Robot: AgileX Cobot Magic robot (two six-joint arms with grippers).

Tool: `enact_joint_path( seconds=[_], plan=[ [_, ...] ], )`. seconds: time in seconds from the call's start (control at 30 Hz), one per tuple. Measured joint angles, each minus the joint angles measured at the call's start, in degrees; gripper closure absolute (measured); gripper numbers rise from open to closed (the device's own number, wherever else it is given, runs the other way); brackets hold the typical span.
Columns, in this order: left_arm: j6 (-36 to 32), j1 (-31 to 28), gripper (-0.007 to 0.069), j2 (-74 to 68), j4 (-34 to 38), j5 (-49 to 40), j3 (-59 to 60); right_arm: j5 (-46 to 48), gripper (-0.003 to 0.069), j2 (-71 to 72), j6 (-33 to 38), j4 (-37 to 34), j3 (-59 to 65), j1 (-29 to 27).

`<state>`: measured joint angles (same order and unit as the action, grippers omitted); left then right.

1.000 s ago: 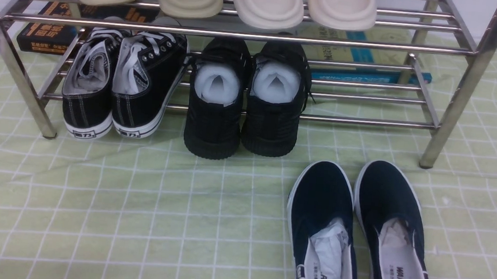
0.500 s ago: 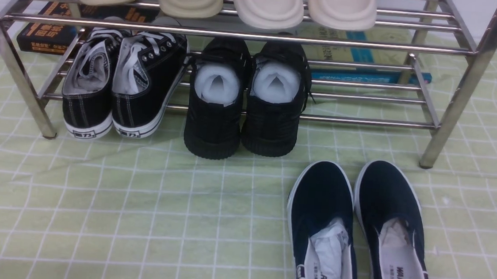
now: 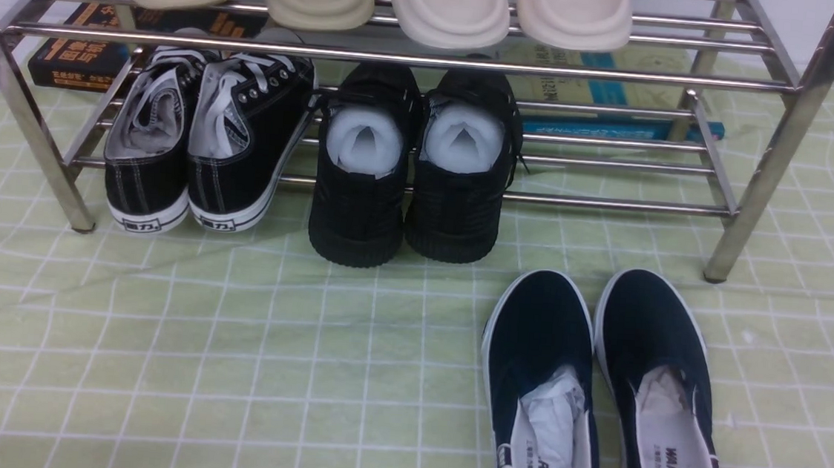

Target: Take the shoes off the shelf with your hand from the green coffee tablecloth.

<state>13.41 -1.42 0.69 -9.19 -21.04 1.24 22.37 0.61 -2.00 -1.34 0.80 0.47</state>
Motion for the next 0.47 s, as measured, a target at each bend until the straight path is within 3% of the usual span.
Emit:
enact_joint_path(
  seconds=[0.47],
  plan=[
    [0.0,0.0,0.0383,0.0,0.0,0.0,0.0,0.0,0.0553,0.0,0.0,0.0,0.0,0.0]
  ],
)
